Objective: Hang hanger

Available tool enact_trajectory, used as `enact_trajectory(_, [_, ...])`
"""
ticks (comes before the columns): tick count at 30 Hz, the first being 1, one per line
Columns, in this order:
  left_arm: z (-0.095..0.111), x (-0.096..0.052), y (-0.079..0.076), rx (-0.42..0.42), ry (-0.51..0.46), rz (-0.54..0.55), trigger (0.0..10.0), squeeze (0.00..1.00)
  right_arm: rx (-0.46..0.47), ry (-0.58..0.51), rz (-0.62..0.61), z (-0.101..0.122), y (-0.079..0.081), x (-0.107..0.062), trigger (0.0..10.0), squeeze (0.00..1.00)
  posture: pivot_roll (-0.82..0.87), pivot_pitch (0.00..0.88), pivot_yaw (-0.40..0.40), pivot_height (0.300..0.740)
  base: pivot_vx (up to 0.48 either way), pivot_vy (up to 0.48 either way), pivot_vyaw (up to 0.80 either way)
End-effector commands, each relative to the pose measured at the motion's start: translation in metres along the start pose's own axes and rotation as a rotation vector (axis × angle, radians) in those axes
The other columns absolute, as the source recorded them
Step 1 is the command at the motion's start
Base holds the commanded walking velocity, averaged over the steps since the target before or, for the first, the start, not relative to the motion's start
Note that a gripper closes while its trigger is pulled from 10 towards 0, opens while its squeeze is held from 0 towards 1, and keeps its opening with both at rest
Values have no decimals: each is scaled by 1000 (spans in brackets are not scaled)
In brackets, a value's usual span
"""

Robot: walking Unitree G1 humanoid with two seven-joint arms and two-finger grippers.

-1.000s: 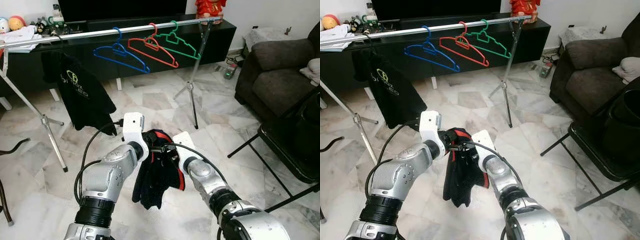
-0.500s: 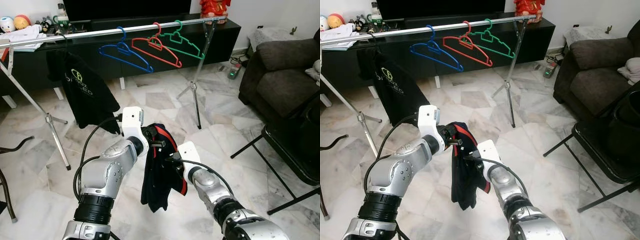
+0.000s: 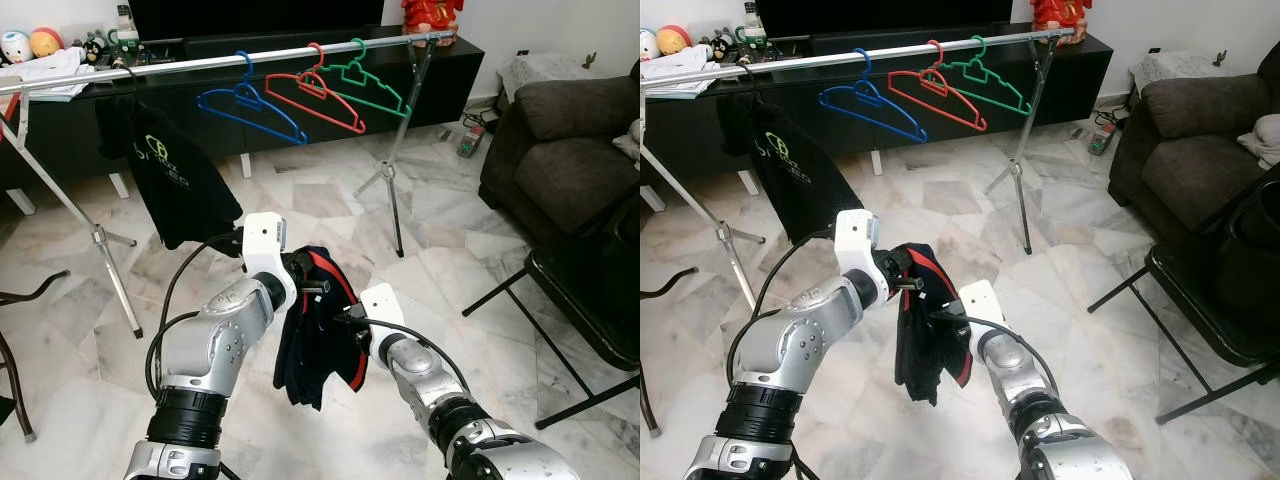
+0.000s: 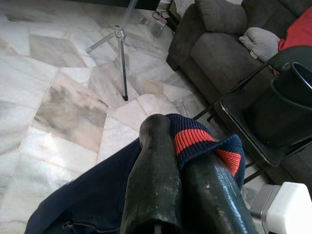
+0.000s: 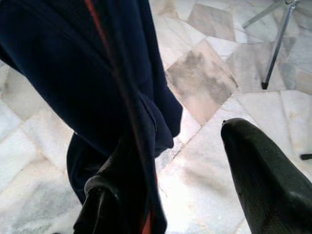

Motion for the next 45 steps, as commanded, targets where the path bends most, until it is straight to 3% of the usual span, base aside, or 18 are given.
enact_trajectory(1, [17, 0, -5, 13, -56, -18, 0, 0, 7, 35, -14, -12, -2, -2, 10000, 0, 268, 137, -12, 740, 0, 0, 0])
enact_trajectory(10, [18, -1, -5, 10, -60, -16, 0, 0, 27, 18, 13, -10, 2, -1, 10000, 0, 267, 139, -12, 740, 0, 0, 0])
enact_trajectory(11, [19, 0, -5, 10, -61, -16, 0, 0, 22, 18, 20, -10, 3, -1, 5333, 0, 269, 138, -13, 740, 0, 0, 0])
enact_trajectory(12, [19, 0, -5, 10, -62, -16, 0, 0, 21, 17, 21, -9, 3, -1, 0, 0, 269, 139, -13, 740, 0, 0, 0])
enact_trajectory(26, [22, 0, -3, 5, -69, -6, 0, 0, 12, 60, 24, -20, 3, -3, 0, 0, 269, 140, -14, 740, 0, 0, 0])
enact_trajectory(27, [22, 0, -3, 4, -71, -5, 0, 0, 10, 64, 23, -21, 3, -3, 2941, 0, 270, 141, -14, 740, 0, 0, 0])
enact_trajectory(28, [22, 0, -3, 3, -72, -4, 0, 0, 8, 67, 22, -22, 3, -3, 3255, 0, 270, 141, -14, 740, 0, 0, 0])
enact_trajectory(29, [23, 0, -2, 3, -73, -2, 0, 0, 7, 71, 20, -24, 3, -3, 1922, 0, 270, 141, -14, 740, 0, 0, 0])
enact_trajectory(30, [23, 0, -2, 3, -73, -1, 0, 0, 8, 74, 19, -24, 2, -3, 1922, 0, 270, 141, -14, 740, 0, 0, 0])
enact_trajectory(31, [23, 0, -2, 2, -74, -1, 0, 0, 8, 77, 18, -25, 2, -3, 0, 0, 270, 141, -14, 740, 0, 0, 0])
enact_trajectory(45, [25, 0, -1, 2, -80, 9, 0, 0, 30, 33, 15, -16, -1, -3, 0, 0, 271, 139, -13, 740, 0, 0, 0])
Point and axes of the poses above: a point about 5 cm out from each wrist's last joint towards the gripper, its own x axis pointing out of the wrist towards the gripper, its own z axis along the axis of the wrist's last joint, y = z × x, the point moved 2 cm from there along x, pointing out of the wrist towards the gripper, and after that the axes turned 14 degrees about x, right-handed, at the moved point
